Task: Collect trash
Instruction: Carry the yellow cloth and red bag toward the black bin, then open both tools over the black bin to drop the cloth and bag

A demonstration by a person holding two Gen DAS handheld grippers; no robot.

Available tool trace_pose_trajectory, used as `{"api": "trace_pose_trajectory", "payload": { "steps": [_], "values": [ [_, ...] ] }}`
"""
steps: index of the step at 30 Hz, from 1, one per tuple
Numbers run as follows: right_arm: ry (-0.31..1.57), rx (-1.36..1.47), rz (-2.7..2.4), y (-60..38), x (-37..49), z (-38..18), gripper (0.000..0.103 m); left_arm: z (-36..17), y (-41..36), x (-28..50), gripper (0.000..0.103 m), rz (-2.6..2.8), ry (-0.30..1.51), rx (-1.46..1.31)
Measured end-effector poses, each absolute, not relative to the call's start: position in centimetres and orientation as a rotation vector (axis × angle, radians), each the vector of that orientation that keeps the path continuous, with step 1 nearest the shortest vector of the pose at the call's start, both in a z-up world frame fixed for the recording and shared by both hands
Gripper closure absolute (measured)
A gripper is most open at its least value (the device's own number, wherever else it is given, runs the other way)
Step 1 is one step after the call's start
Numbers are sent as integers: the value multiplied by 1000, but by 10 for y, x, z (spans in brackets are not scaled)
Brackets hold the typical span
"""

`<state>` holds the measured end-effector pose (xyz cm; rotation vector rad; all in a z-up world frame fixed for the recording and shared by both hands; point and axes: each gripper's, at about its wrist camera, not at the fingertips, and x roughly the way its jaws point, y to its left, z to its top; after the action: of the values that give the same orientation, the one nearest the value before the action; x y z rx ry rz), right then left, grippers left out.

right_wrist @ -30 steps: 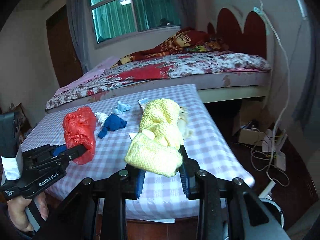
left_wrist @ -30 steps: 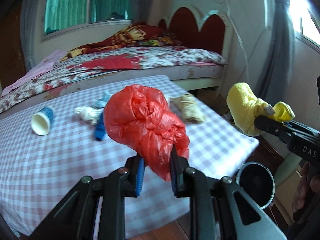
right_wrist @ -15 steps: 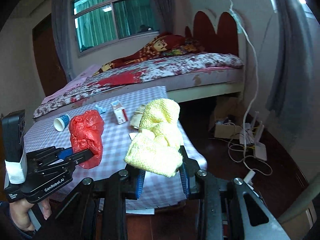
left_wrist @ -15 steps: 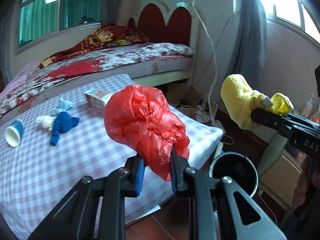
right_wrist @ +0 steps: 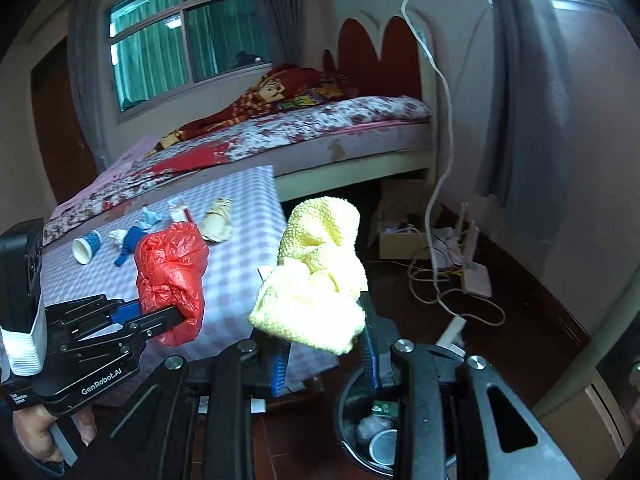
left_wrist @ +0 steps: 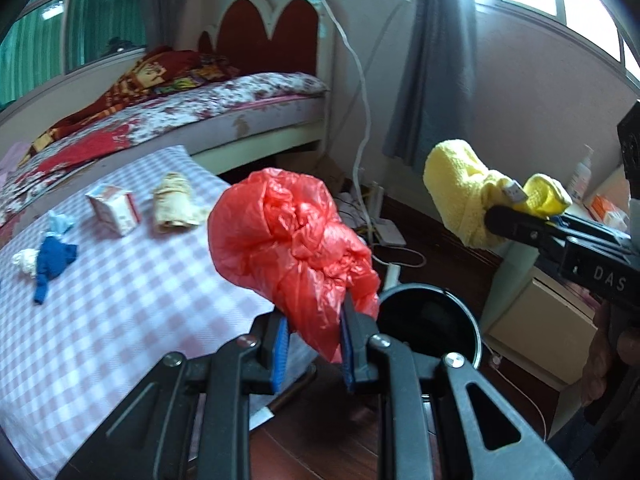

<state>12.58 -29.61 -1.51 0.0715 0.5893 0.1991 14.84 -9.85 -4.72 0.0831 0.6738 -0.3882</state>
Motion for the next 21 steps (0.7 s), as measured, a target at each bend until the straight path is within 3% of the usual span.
{"api": "trace_pose_trajectory", "payload": {
  "steps": [21],
  "values": [
    [766, 81, 115, -390, 117, -96, 70, -116, -207, 164, 80, -657, 833, 190]
  ]
}}
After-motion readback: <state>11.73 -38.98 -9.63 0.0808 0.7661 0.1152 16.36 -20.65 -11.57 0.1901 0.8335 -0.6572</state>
